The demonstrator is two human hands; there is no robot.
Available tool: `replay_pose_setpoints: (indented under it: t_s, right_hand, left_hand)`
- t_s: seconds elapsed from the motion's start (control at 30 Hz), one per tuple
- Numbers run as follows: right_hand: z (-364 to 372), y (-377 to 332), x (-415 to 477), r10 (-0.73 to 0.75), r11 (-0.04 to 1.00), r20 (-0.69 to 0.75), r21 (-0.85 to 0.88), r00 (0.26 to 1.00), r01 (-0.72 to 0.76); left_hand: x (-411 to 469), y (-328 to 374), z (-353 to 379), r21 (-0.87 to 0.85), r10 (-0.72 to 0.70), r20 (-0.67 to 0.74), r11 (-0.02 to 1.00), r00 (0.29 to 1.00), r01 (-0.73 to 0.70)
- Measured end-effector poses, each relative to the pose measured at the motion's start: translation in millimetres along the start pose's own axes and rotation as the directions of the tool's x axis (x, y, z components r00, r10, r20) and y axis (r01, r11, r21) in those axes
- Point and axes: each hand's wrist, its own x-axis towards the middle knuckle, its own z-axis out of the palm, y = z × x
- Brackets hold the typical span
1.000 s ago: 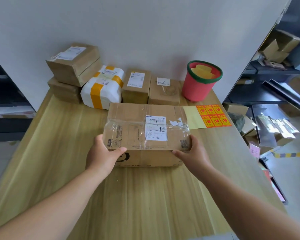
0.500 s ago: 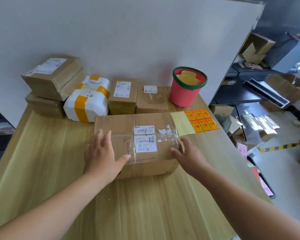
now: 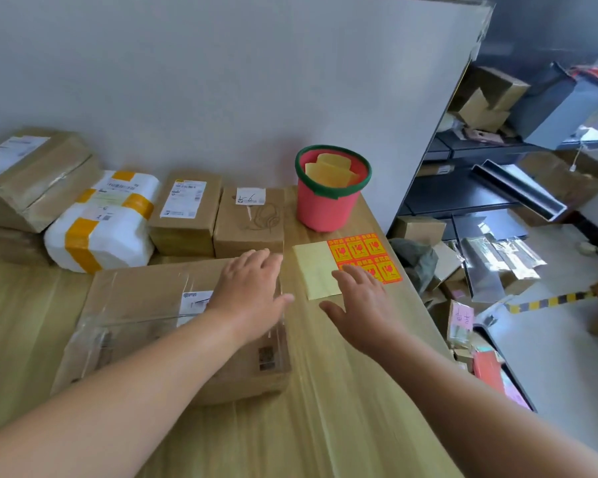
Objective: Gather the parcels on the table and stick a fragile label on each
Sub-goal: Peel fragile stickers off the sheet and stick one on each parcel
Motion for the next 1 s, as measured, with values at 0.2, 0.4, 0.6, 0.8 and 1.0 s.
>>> replay_pose_setpoints:
  t_s: [0.2,0.4,0.6,0.8,1.0]
  right_hand:
    - [4,65,38,0.012,1.0,0.03,0.002,0.999,-0.012]
    - [17,118,79,0.035,0.999,0.058,0.007,0.998,-0.035]
    - [41,154,119,0.065,0.997,0.122,0.023,0.99,-0.069]
    - [66,173,149,0.058,0.998,0.22,-0.031,0.974,-0.052]
    - [95,187,164,0.062,0.997,0.267,-0.053,0.962,-0.05]
  left_hand:
    - [72,52,33,0.0,-0.019,0.039,1.0,0.999,0.019]
    - [143,68,72,0.022,-0.106,0.099,0.994,0.989,0.105]
    - [197,63,106,0.022,-0.257,0.201,0.966,0.945,0.258]
    - [239,52,137,0.067,-0.309,0.291,0.951,0.905,0.303]
    - [271,40,168,0.071,-0.341,0.329,0.939,0.881,0.337]
